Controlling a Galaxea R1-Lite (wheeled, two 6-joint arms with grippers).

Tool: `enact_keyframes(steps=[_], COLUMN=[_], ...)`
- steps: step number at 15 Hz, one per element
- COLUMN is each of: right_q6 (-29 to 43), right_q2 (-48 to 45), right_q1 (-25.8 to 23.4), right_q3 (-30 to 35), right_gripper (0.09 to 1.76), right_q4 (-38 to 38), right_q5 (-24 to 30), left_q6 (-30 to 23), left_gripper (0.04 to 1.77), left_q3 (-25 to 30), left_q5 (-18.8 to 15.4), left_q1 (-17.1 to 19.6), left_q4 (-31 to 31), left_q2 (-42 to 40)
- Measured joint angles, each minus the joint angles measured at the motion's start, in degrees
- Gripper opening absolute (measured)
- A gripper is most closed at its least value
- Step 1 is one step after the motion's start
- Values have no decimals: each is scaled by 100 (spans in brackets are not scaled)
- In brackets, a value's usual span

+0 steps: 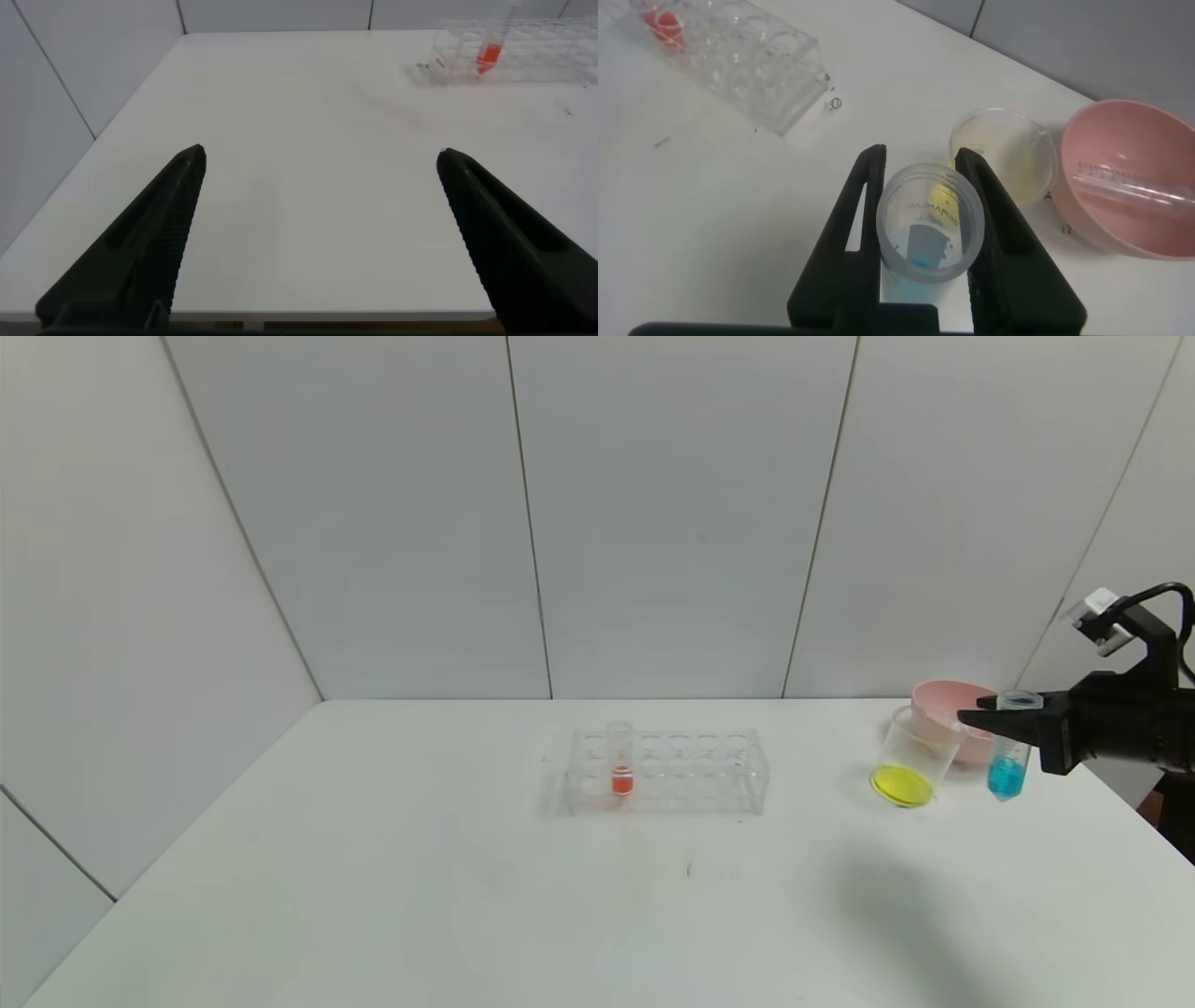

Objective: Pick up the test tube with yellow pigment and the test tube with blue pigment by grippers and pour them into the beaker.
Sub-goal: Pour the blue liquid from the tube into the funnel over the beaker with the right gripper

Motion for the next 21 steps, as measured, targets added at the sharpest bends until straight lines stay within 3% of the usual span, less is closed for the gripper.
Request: enact_keyframes(steps=[8, 12, 16, 18, 21], right_q6=[-2300, -2910, -3083, -3206, -3378], right_q2=[900, 1541, 2205, 2489, 2708], right_q1=[-781, -839, -756, -662, -566], right_q3=[-2575, -3790, -5331, -5770, -5910], right_gripper=[58, 58, 58, 58, 58], right_q4=[3278, 4395, 5587, 5809, 5795], right_q5=[33, 17, -44, -307, -540], left_q6=[-2, 0, -2, -2, 0], left_gripper=[176, 176, 176, 176, 176], left_q3=[0, 0, 0, 0, 0], left_q5=[0, 0, -2, 0, 0], left_q1=[0, 0, 0, 0, 0], left_q4=[-2, -2, -2, 0, -2], left_q2=[0, 0, 0, 0, 0])
